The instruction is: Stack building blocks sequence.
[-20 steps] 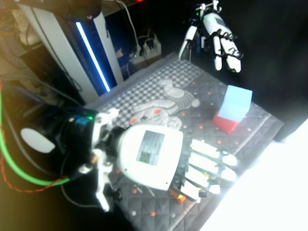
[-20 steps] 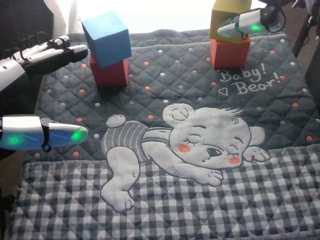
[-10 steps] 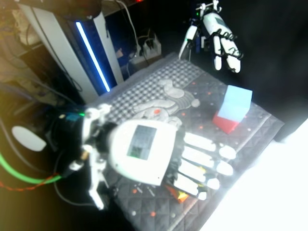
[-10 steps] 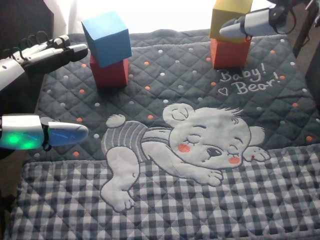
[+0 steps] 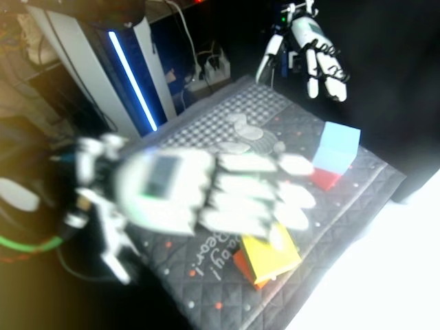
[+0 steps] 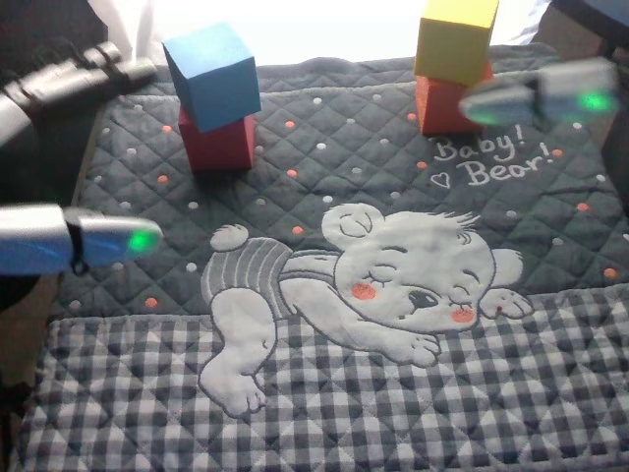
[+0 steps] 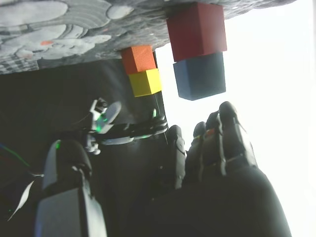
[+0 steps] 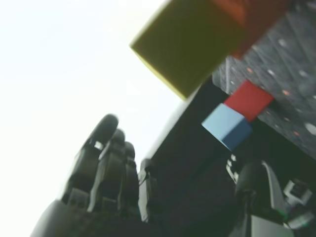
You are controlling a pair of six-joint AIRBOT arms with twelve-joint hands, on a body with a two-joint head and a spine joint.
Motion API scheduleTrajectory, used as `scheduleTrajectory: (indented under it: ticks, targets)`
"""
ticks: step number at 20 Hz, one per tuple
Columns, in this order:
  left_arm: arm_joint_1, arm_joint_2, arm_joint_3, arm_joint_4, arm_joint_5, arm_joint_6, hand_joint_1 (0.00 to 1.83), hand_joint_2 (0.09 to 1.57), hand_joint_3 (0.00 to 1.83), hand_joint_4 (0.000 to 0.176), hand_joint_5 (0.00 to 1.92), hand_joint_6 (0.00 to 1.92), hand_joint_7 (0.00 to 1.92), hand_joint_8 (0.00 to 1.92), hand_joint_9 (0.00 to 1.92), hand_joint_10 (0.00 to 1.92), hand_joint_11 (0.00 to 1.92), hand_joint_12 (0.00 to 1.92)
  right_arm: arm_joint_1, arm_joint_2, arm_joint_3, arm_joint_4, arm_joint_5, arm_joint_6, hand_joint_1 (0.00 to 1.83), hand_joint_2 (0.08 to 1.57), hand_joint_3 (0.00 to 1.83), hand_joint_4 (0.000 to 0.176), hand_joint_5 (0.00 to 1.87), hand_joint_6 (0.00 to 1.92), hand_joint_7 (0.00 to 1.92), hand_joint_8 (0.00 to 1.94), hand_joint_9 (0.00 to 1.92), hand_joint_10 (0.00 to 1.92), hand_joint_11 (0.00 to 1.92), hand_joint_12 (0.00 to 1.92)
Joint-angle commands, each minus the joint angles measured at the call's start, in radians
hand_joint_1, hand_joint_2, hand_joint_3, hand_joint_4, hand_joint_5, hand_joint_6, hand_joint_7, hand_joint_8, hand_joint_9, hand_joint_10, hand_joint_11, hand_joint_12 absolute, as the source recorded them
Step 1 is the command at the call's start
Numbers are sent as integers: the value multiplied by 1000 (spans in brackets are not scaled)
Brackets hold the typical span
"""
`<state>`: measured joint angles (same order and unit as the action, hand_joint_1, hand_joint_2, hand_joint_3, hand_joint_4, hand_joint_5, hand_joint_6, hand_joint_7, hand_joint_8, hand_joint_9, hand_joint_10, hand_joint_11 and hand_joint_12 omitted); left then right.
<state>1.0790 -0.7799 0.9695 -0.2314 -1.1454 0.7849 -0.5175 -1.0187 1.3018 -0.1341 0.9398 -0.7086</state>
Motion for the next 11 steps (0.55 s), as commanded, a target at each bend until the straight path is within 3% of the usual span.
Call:
scheduleTrajectory:
  ticks: [1, 2, 3, 4, 5, 6, 7, 8, 9, 10, 11]
  targets:
    - [-4, 7, -7, -4, -233, -12, 649, 902, 0, 99, 110, 8, 1, 0, 0, 0, 0, 88, -30, 32, -26, 70, 260, -1, 690, 966, 1, 98, 63, 1, 87, 3, 163, 16, 0, 953]
    - [2, 9, -15, -4, -289, -24, 770, 925, 8, 90, 96, 5, 0, 0, 0, 0, 0, 17, -88, 57, -59, 95, 338, -1, 707, 971, 1, 111, 77, 2, 76, 5, 150, 5, 0, 873]
    - [6, 5, -23, 4, -340, -44, 772, 936, 10, 122, 41, 0, 19, 5, 0, 0, 0, 0, -163, 81, -99, 134, 443, -1, 712, 992, 4, 145, 117, 8, 121, 11, 160, 4, 0, 802]
    - [8, -2, -28, 9, -386, -58, 664, 892, 24, 109, 7, 0, 3, 0, 29, 0, 0, 313, -242, 96, -132, 169, 532, -1, 651, 1052, 10, 128, 111, 2, 152, 10, 157, 2, 0, 780]
    - [8, -5, -30, 12, -409, -63, 664, 892, 24, 109, 7, 0, 3, 0, 29, 0, 0, 313, -279, 105, -151, 186, 574, -1, 651, 1052, 10, 128, 111, 2, 152, 10, 157, 2, 0, 780]
    - [8, -13, -30, 15, -440, -76, 579, 886, 12, 103, 1, 0, 11, 1, 39, 1, 0, 719, -338, 118, -178, 207, 627, -1, 693, 1137, 18, 90, 104, 0, 173, 8, 167, 3, 0, 705]
    - [9, -17, -29, 16, -455, -88, 547, 916, 15, 104, 0, 0, 1, 0, 7, 0, 0, 772, -373, 125, -197, 222, 660, -1, 678, 1125, 5, 85, 87, 3, 191, 7, 170, 3, 0, 599]
    - [14, -24, -27, 16, -471, -105, 389, 978, 21, 115, 0, 0, 5, 0, 29, 5, 0, 832, -416, 133, -218, 234, 698, -1, 773, 1067, 0, 58, 109, 4, 233, 8, 184, 5, 0, 585]
    - [23, -29, -26, 16, -491, -125, 380, 1074, 29, 124, 0, 0, 12, 1, 46, 6, 0, 741, -457, 140, -240, 245, 736, -1, 779, 1050, 0, 49, 77, 3, 237, 3, 160, 5, 0, 464]
    - [29, -31, -26, 16, -509, -137, 390, 1166, 23, 132, 0, 0, 2, 0, 26, 2, 0, 570, -485, 140, -255, 248, 770, -2, 772, 1048, 0, 62, 56, 1, 220, 0, 126, 2, 0, 298]
    - [34, -33, -27, 16, -539, -151, 440, 1152, 5, 111, 32, 4, 31, 4, 60, 8, 0, 492, -513, 146, -274, 250, 810, -7, 866, 941, 0, 112, 126, 9, 257, 5, 201, 9, 0, 428]
